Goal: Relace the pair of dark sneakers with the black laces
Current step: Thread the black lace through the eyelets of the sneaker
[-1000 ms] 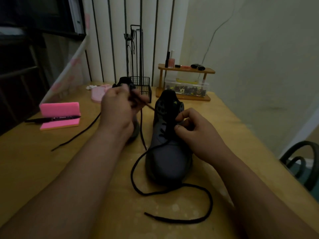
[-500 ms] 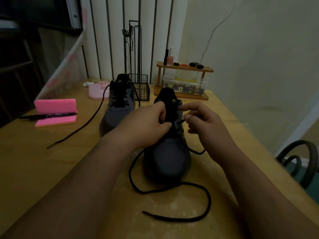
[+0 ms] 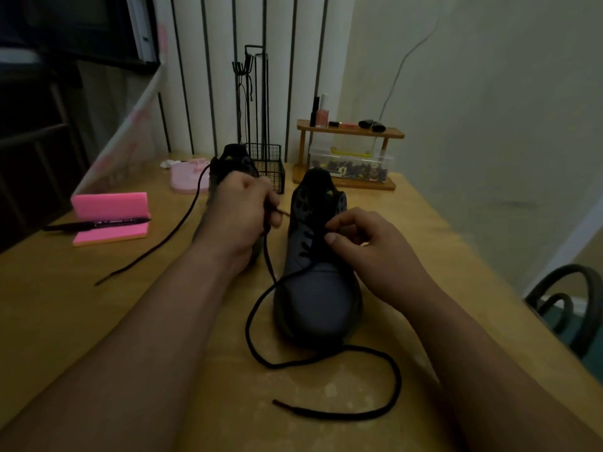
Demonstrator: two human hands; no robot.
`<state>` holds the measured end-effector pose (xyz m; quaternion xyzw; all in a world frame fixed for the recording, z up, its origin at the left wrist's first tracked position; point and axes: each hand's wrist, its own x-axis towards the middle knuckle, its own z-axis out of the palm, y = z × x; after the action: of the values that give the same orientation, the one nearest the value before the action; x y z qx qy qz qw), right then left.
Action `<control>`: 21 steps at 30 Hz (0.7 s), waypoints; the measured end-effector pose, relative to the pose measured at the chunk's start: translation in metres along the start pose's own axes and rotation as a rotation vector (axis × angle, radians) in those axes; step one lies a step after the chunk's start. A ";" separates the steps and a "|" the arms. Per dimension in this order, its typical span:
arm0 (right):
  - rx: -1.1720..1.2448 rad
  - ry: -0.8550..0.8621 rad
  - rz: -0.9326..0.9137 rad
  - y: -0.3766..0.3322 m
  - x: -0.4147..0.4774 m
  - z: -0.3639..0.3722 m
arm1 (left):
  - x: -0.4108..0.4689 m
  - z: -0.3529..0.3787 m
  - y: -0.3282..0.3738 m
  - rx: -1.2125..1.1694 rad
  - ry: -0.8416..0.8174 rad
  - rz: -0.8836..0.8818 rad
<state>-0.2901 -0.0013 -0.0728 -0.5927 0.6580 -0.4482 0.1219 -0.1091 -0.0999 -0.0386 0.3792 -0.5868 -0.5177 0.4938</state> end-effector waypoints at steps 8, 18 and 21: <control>0.341 -0.019 0.146 -0.001 -0.002 -0.013 | -0.009 0.000 -0.006 0.873 -0.404 0.189; 0.169 -0.219 0.089 0.003 -0.007 -0.007 | -0.001 0.008 -0.009 0.122 -0.020 0.065; 0.146 -0.216 0.066 0.005 -0.008 -0.007 | 0.004 -0.001 -0.008 -0.058 0.126 -0.017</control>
<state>-0.2958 0.0085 -0.0754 -0.6050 0.6260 -0.4240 0.2496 -0.1095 -0.1055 -0.0459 0.4016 -0.5360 -0.5140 0.5359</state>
